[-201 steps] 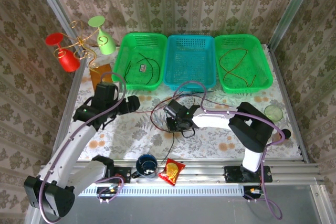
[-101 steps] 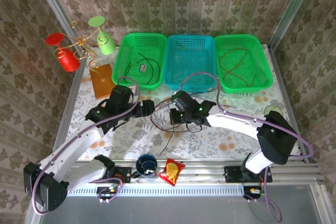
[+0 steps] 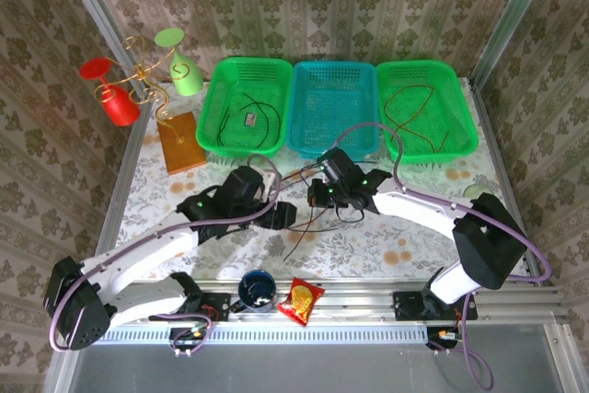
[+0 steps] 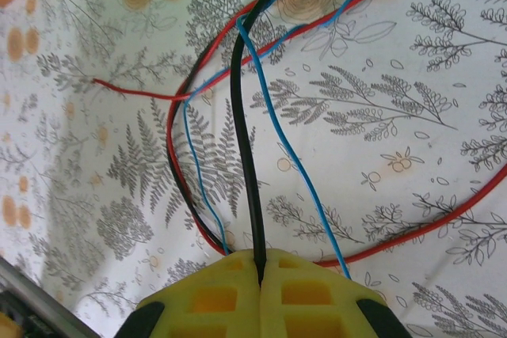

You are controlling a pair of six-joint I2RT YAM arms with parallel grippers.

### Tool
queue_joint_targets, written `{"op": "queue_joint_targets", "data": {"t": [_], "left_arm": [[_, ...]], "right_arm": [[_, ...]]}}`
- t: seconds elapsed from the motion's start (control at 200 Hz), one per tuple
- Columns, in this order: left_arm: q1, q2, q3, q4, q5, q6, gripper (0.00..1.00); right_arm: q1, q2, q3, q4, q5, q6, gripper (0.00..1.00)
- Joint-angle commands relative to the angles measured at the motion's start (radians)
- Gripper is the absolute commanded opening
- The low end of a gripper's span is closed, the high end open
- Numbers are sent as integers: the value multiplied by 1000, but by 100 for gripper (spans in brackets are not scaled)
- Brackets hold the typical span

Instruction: Untangle the cables

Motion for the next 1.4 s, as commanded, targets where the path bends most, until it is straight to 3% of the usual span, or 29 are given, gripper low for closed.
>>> {"op": "queue_joint_targets", "data": {"t": [0.0, 0.255, 0.355, 0.46, 0.545, 0.605, 0.71, 0.765, 1.06, 1.3, 1.395], "left_arm": [[-42, 29, -30, 66, -6, 12, 71], [-62, 97, -102, 228, 6, -38, 72], [-62, 139, -102, 272, 26, -39, 66], [-62, 176, -105, 317, 32, -28, 41], [-60, 178, -82, 307, 30, -13, 0], [-54, 157, -56, 270, 18, -3, 0], [-24, 89, -8, 192, 7, -2, 0], [-1, 43, 8, 168, 7, -10, 0], [156, -79, 112, 53, 131, -35, 0], [190, -82, 166, 30, 187, -63, 0], [191, -74, 180, 40, 208, -82, 0]], "right_arm": [[-20, -27, 30, 30, -56, 40, 0], [-46, -76, 41, 45, -111, 76, 1], [-62, -88, 41, 57, -139, 87, 1], [-77, -96, 43, 59, -150, 88, 1], [-86, -101, 43, 52, -157, 82, 1], [-91, -108, 41, 44, -163, 74, 10], [-98, -149, 19, 53, -168, 36, 56], [-105, -201, -5, 69, -163, 14, 66], [-123, -403, -153, 151, -83, -205, 72], [-116, -530, -391, 544, -94, -274, 72], [-112, -510, -408, 601, -119, -296, 73]]}}
